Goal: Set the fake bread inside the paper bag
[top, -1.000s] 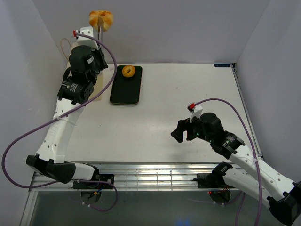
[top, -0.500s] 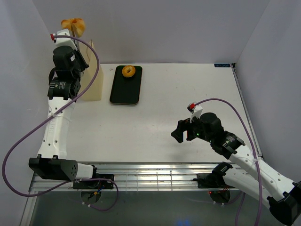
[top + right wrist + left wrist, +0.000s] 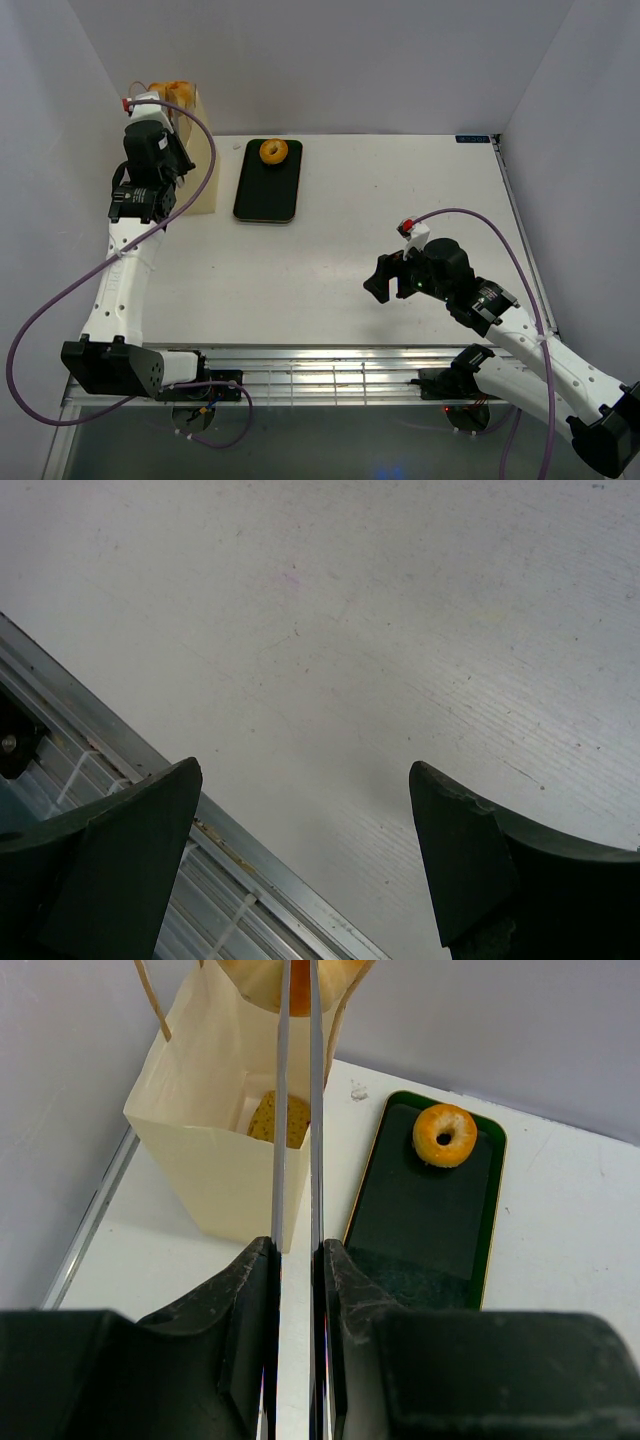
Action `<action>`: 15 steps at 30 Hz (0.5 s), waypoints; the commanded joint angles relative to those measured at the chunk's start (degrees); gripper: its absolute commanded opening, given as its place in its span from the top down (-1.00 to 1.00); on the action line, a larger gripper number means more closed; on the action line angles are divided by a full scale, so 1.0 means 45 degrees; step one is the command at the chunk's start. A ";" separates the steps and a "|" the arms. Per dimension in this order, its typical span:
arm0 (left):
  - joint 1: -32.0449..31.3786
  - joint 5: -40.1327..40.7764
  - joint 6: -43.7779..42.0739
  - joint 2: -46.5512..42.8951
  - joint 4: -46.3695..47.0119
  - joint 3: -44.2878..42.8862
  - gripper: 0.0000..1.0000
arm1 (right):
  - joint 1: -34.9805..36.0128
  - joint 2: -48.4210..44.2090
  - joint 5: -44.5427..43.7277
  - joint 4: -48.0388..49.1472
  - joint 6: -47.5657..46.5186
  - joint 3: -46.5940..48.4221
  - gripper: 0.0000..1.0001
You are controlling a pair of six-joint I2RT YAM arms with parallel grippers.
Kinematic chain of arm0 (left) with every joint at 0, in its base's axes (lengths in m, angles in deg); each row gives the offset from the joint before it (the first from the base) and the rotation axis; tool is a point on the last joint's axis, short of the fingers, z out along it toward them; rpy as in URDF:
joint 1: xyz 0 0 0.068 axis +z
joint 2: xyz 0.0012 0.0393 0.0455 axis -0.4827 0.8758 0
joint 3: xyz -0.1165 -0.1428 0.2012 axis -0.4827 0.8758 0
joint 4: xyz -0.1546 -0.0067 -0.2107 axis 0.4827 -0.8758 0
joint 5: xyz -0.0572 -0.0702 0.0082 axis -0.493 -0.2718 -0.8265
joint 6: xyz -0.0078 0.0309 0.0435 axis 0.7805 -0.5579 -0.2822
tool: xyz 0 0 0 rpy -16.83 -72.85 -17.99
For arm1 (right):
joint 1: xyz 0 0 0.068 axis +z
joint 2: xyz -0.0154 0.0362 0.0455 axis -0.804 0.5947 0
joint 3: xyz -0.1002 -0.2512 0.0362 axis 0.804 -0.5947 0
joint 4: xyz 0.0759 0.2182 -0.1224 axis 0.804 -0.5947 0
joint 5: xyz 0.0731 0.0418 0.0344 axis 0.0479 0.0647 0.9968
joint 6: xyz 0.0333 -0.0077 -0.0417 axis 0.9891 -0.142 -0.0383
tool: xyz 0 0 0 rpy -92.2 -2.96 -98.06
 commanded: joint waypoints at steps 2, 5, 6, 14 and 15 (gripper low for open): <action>0.0096 -0.0064 0.0069 -0.0950 0.0369 0.0473 1.00 | -0.0044 -0.0048 -0.0046 0.0279 -0.0182 0.0025 -0.80; 0.0116 0.0014 0.0030 -0.1106 0.0369 0.0747 1.00 | -0.0044 -0.0126 -0.0027 0.0279 -0.0162 -0.0033 -0.80; 0.0116 0.0015 0.0010 -0.1126 0.0350 0.0807 1.00 | -0.0063 -0.0145 -0.0027 0.0279 -0.0162 -0.0034 -0.80; 0.0135 0.0112 -0.0087 -0.1224 0.0311 0.1100 1.00 | -0.0083 -0.0185 0.0032 0.0260 -0.0123 0.0025 -0.80; 0.0135 0.0132 -0.0107 -0.1204 0.0310 0.1119 1.00 | -0.0083 -0.0185 0.0051 0.0260 -0.0123 0.0025 -0.80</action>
